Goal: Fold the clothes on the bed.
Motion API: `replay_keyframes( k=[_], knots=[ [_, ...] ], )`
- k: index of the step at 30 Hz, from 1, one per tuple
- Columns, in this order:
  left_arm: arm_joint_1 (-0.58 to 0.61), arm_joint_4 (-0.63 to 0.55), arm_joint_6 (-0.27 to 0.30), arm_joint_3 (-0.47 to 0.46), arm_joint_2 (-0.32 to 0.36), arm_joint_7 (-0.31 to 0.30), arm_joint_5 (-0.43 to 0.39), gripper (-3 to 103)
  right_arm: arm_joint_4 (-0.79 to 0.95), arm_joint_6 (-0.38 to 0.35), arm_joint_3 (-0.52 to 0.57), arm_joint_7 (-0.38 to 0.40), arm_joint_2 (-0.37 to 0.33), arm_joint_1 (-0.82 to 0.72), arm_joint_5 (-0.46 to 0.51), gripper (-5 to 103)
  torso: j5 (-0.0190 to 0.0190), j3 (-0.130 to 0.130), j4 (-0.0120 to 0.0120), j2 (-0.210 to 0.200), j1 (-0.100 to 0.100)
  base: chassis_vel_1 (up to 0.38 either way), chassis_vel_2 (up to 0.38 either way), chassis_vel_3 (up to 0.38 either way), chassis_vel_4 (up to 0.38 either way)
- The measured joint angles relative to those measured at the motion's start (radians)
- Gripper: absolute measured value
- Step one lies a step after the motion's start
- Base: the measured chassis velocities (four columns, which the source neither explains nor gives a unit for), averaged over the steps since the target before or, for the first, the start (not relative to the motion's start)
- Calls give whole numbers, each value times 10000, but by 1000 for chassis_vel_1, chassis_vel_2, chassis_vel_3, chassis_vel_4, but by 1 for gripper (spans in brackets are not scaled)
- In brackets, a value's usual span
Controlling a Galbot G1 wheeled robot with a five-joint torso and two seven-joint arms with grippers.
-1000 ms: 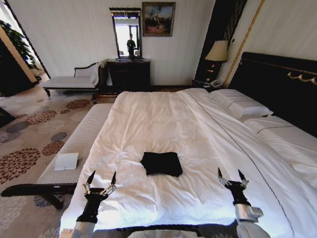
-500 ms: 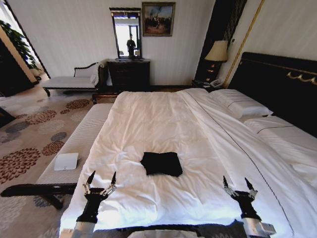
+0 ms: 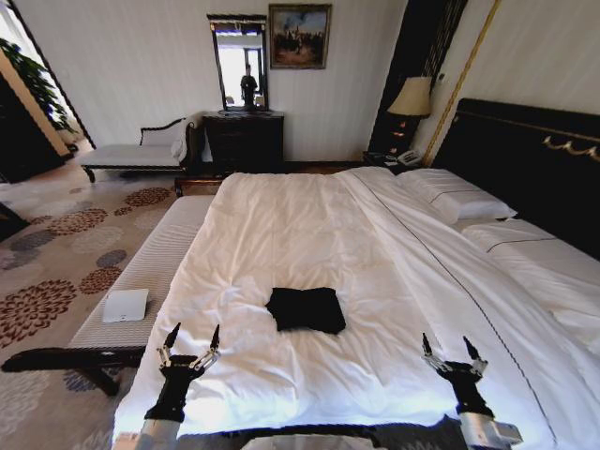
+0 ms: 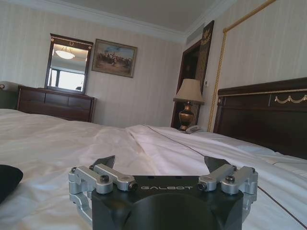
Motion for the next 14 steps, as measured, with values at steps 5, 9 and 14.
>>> replay_keyframes(
  k=[5,9,14],
  knots=[
    [0,0,0,0,0,0,0,100,-4,-8,-4,0,0,7,-3,100,0,0,0,0,1,0,0,0,0],
    [0,0,0,0,0,0,0,100,-7,-12,-6,0,0,9,-3,100,0,0,0,0,1,0,0,0,0],
    [0,0,0,0,0,0,0,100,-7,-17,-10,1,-1,12,-3,100,0,0,0,0,1,0,0,0,0]
  ],
)
